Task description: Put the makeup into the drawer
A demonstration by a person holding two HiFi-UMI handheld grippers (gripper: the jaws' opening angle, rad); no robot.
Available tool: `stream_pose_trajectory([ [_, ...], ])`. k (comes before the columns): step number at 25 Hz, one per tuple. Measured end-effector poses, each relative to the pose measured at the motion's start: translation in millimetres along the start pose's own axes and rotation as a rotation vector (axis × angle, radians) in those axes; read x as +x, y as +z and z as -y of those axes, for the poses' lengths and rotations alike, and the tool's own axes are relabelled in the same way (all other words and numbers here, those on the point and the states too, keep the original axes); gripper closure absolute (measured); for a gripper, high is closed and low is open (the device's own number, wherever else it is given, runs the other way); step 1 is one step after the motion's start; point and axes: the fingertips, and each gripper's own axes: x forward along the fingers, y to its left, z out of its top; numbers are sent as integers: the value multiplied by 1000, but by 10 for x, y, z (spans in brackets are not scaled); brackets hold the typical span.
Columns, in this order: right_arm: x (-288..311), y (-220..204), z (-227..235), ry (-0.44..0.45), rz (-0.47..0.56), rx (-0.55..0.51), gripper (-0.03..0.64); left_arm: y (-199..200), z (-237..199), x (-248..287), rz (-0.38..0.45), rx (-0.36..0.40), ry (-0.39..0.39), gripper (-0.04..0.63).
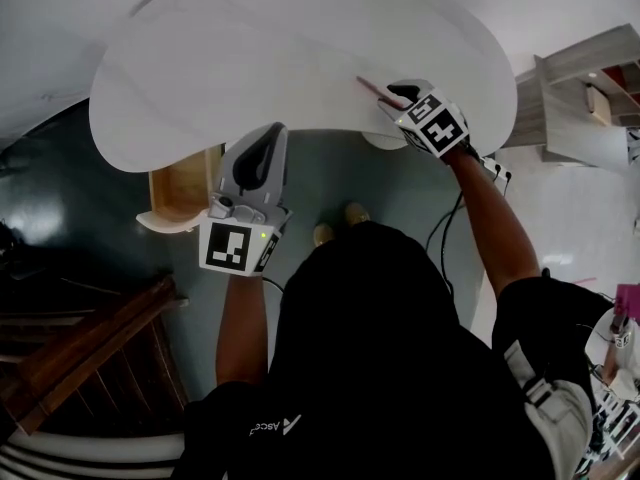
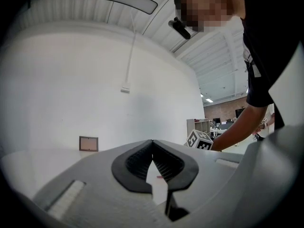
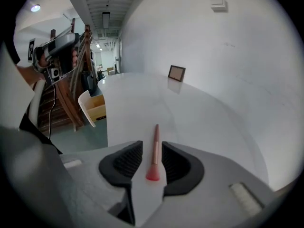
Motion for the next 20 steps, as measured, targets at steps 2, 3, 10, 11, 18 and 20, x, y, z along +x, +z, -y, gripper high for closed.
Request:
stream_pose_trajectory([
  [2, 68, -33, 41, 6, -19, -2, 486, -24, -12, 1, -7, -1, 7, 584],
  [3, 91, -49, 47, 12, -30, -1, 486, -36, -19, -2, -10, -1, 10, 584],
  [10, 226, -121, 30, 50, -68, 6, 505, -109, -59, -20, -28, -10, 31, 584],
  [11, 233, -124, 32, 53, -69, 9, 514, -118, -57, -14, -30, -11, 33, 584],
  [18, 264, -124, 25, 78, -47, 44, 556, -175, -65, 13, -47, -13, 40, 584],
  [20, 262, -124, 33, 73, -35, 57, 565, -189, -50, 22, -54, -13, 39, 584],
])
